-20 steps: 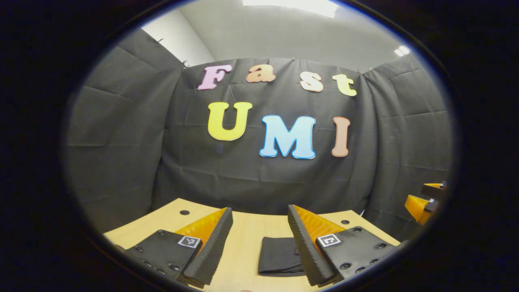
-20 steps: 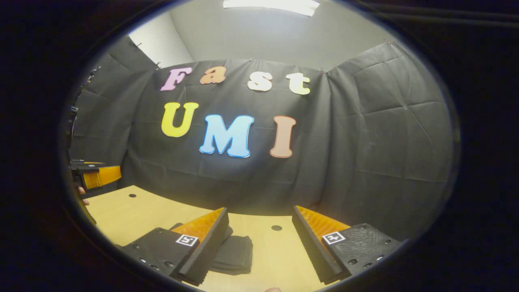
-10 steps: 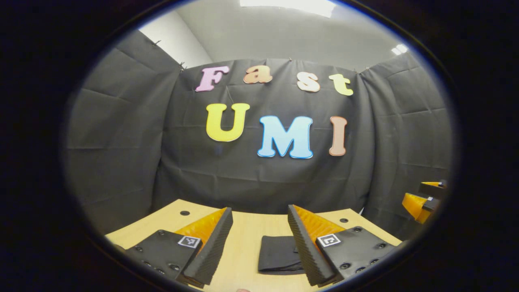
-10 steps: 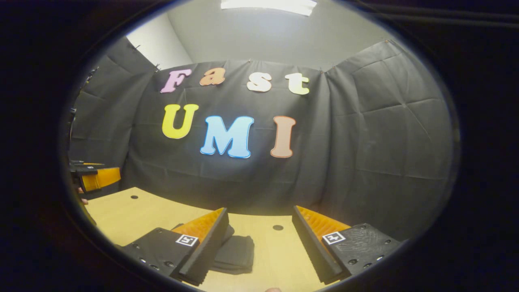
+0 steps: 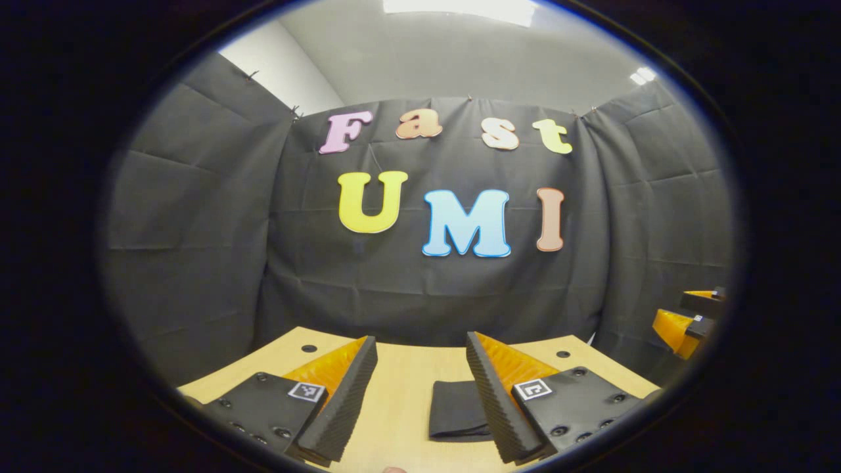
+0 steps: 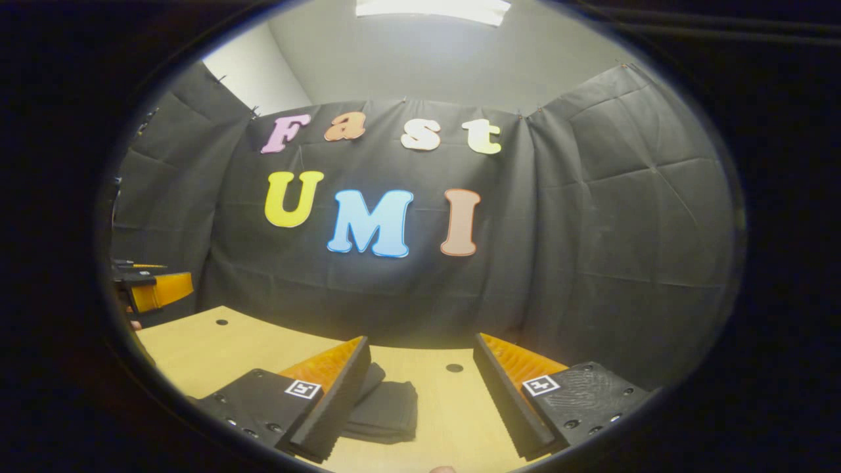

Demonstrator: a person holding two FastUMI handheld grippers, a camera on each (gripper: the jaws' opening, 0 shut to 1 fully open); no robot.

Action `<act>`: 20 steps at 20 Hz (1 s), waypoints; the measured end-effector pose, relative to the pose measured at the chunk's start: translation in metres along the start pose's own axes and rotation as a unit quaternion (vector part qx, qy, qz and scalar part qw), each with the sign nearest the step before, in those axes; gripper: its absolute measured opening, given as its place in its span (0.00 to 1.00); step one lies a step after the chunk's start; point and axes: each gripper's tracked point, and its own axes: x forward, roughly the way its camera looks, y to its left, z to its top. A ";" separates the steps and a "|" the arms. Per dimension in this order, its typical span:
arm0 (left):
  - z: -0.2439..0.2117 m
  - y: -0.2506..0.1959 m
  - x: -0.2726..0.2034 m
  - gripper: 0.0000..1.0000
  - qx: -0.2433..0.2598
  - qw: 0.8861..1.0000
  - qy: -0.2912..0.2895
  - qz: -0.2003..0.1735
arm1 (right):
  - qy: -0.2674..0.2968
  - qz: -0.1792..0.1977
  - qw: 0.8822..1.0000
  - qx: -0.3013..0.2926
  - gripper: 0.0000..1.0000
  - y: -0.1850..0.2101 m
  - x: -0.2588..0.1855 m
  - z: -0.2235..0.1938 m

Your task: Grasp the waist and the cuffs of the jeans and fold them to make the two legs overlap; first hold the waist and fold one-third of the jeans toward the cuffs, then hold the cuffs and fold the remaining one-third in the same direction to finish folding.

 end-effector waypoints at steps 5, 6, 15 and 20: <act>0.006 0.003 -0.004 0.88 0.004 1.000 -0.003 0.007 | -0.014 0.006 1.000 -0.006 0.95 0.004 -0.003 0.008; 0.007 0.002 -0.007 0.88 0.003 1.000 -0.004 0.007 | -0.016 0.007 1.000 -0.006 0.95 0.005 -0.003 0.010; 0.013 0.003 -0.015 0.88 0.004 1.000 -0.013 0.006 | -0.017 0.008 1.000 -0.007 0.95 0.007 -0.006 0.009; 0.015 0.004 -0.016 0.88 0.003 1.000 -0.016 0.008 | -0.018 0.011 1.000 -0.004 0.95 0.007 -0.006 0.010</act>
